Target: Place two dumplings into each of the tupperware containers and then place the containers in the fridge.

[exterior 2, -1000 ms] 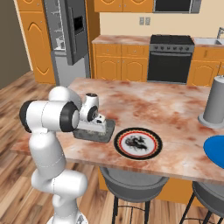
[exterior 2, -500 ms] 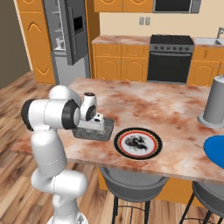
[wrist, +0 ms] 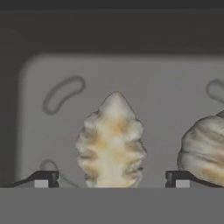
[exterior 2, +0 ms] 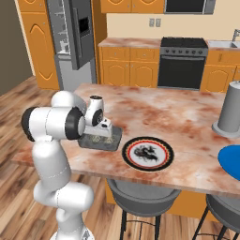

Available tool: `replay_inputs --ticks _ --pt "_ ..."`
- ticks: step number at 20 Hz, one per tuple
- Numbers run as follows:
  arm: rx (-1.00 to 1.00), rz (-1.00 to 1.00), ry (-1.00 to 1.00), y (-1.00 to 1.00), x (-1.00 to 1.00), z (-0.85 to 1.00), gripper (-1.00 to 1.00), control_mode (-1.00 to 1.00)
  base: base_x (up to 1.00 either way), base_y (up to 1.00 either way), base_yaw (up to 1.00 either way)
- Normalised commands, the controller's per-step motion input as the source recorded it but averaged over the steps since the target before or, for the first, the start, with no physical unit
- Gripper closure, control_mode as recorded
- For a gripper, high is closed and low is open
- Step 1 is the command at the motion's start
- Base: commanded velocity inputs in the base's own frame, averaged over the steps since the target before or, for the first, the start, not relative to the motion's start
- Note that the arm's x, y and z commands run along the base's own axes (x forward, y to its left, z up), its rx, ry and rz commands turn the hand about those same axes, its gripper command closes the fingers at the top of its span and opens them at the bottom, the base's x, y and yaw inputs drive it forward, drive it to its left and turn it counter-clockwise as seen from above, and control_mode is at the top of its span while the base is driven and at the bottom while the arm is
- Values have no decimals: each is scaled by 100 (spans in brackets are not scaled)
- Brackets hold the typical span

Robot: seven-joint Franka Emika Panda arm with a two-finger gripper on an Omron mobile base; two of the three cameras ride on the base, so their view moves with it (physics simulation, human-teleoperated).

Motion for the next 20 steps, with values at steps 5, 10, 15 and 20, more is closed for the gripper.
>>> replay_inputs --ticks 5,10,15,20 --pt "1 0 0 -29 0 69 -100 -100 0 0 0" --pt "1 -5 0 -65 0 37 -100 -100 0 0 0" --pt "2 -5 0 -62 9 1 -100 -100 0 0 0" --pt "0 -3 0 -54 5 0 -100 -100 0 0 0"
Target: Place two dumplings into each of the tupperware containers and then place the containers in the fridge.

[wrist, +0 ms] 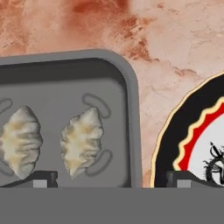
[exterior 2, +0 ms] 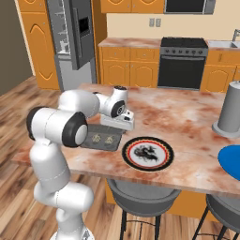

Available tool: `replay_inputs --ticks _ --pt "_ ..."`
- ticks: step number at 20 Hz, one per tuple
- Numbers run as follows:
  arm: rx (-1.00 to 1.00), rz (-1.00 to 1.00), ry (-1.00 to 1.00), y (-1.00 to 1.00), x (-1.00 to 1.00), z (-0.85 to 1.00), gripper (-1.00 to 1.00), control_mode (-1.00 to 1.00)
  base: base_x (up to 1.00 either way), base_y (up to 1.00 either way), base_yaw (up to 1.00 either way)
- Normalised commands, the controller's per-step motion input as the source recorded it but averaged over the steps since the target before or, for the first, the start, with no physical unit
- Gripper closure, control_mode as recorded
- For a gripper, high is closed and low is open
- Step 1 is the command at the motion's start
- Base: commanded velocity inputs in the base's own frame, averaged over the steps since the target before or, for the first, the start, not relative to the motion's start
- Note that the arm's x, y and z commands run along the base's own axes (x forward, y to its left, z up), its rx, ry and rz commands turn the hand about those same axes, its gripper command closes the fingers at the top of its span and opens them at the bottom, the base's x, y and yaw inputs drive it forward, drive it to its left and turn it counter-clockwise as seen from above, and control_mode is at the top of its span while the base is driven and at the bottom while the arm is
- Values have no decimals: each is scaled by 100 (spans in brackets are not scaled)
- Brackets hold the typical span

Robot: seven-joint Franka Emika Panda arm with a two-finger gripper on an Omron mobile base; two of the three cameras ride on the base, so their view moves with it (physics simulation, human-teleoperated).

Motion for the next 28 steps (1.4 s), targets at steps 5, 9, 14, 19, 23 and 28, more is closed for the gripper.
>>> replay_inputs --ticks 5,9,14,19,23,28 --pt "0 4 5 -20 0 -8 -100 -100 0 0 0" --pt "0 8 9 -2 1 -23 -100 -100 0 0 0" --pt "0 6 12 0 14 -25 -100 -100 0 0 0" --pt "0 0 0 -7 22 -32 -100 -100 0 0 0" --pt "0 0 0 -11 28 -33 -100 -100 0 0 0" --pt "0 1 0 0 27 -28 -100 -100 0 0 0"
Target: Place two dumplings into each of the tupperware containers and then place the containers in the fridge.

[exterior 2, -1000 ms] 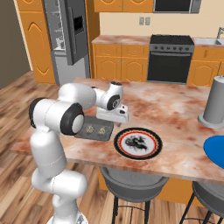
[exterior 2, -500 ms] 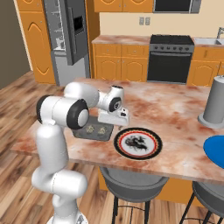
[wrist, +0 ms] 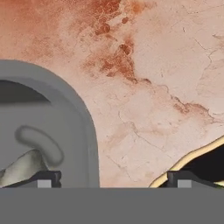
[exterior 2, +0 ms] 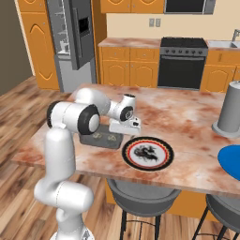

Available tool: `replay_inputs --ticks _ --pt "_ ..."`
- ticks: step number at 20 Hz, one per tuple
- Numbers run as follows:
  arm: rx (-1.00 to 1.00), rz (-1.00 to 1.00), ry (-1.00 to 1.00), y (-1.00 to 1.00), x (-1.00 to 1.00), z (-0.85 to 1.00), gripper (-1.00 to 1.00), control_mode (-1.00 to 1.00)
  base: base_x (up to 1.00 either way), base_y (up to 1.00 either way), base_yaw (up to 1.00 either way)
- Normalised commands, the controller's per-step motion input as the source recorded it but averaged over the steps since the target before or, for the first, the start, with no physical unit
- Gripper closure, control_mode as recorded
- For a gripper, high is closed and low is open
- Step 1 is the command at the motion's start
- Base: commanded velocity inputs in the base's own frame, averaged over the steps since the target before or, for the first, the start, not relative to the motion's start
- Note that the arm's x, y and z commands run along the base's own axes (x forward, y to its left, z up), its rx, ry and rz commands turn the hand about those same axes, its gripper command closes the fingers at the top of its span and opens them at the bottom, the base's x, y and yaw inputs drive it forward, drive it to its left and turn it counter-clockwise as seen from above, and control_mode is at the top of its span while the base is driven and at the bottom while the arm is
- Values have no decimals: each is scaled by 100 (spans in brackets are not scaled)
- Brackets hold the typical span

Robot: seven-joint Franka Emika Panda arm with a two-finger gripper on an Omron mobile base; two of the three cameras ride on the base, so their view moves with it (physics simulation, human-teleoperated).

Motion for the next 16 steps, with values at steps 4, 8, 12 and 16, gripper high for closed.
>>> replay_inputs --ticks 4,8,12,16 --pt "0 0 0 0 4 -1 -100 -100 0 0 0" --pt "0 0 0 0 -44 0 -100 -100 0 0 0" --pt "0 2 -2 0 -20 -3 -100 -100 0 0 0" --pt "0 10 -4 0 2 -20 -100 -100 0 0 0"
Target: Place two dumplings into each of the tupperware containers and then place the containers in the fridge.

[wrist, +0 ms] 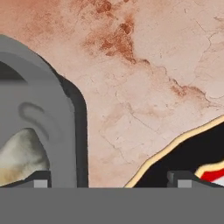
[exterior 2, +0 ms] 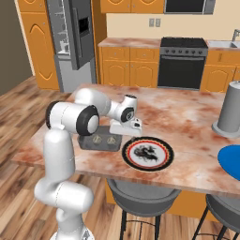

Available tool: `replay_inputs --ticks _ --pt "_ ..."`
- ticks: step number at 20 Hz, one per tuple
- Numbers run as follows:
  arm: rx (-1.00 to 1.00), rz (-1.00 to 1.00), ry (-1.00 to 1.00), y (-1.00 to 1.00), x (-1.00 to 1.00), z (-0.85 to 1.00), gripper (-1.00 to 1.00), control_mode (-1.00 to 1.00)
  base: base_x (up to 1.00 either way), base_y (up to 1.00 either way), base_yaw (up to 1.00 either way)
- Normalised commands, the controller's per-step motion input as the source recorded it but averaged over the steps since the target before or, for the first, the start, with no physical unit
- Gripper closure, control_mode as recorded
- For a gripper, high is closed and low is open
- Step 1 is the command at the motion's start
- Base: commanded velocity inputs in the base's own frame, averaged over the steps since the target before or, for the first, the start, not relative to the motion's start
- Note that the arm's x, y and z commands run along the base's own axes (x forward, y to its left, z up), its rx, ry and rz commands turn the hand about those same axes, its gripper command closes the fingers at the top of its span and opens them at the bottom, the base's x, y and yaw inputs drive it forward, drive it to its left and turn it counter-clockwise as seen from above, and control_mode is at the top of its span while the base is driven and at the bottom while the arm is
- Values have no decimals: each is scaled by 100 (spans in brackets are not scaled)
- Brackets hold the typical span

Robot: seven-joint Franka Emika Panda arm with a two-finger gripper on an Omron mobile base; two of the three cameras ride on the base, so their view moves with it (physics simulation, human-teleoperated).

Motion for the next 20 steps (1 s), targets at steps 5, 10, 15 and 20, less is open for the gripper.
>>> replay_inputs --ticks 5,10,15,20 --pt "0 13 0 3 0 -23 -100 -100 0 0 0" --pt "0 7 0 23 -14 -1 -100 -100 0 0 0" --pt "0 1 0 19 -23 -1 -100 -100 0 0 0" --pt "0 0 0 7 -1 -18 -100 -100 0 0 0"
